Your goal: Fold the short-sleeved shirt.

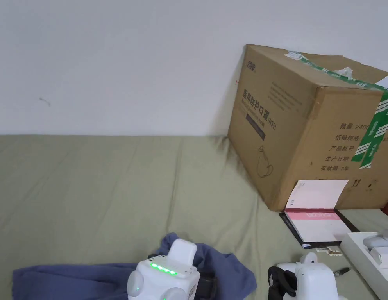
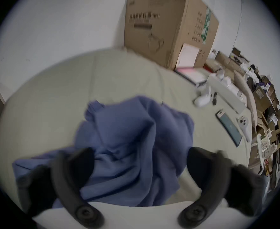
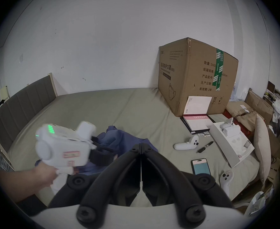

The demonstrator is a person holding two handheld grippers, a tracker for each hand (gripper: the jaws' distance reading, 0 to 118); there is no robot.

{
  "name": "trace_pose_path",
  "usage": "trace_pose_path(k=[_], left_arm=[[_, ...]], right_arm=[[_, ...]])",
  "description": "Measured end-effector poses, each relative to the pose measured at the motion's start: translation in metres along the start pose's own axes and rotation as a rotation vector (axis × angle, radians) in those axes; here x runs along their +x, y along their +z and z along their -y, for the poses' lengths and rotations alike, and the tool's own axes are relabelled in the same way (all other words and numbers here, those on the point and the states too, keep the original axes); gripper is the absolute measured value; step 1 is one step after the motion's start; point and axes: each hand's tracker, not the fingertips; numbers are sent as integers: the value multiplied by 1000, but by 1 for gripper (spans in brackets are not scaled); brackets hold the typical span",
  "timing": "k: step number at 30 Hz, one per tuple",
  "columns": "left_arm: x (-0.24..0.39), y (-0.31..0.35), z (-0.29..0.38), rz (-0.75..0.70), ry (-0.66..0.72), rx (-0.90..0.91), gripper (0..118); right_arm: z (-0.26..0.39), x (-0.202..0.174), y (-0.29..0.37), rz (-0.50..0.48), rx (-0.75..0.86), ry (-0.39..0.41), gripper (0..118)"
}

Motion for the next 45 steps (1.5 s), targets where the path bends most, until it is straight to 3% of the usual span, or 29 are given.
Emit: trace_pose_path(k=[6,10,11,12,13,14,15,19,23,27,28,29,30,31,34,37,42,45], left_arm=[[-26,184,12,-149,-47,301,113],[-50,275,57,-302,2,353,111],[-56,292,68,-362,21,368,101],[-61,306,77,-405,39,362,79],[-66,314,84,-450,56,344,46],[-73,320,91,-475,66,321,3],[-82,325,97,-438,86,309,1],[-119,311,108,-438,151,172,1],[-181,255,109,-382,237,53,1],[-234,187,97,-395,211,-44,3],[-244,171,94,-424,205,-70,17],[-258,152,89,-432,193,-95,55],[-272,135,84,-419,194,-115,87],[-284,117,80,-427,190,-133,105],[-309,75,67,-462,208,-182,105],[-332,39,62,-434,320,-250,104],[-338,4,65,-393,424,-553,97],[-339,8,66,-387,452,-498,97]], right_arm=[[-1,-25,26,-50,97,27,0],[2,-45,41,-91,167,38,0],[4,-51,43,-91,178,43,0],[6,-57,46,-93,189,50,0],[7,-62,47,-96,195,53,0],[8,-67,48,-97,200,54,0],[8,-71,48,-96,202,51,0],[10,-83,44,-126,180,60,0],[15,-90,32,-139,137,83,0],[22,-87,14,-124,94,109,0],[24,-85,10,-118,84,113,0],[25,-82,4,-110,70,111,0],[27,-78,0,-104,57,106,0],[29,-74,-6,-95,42,99,0],[35,-63,-21,-74,2,86,0],[41,-55,-35,-49,-31,81,0],[50,-44,-47,-33,-66,57,0],[54,-43,-49,-37,-72,53,0]])
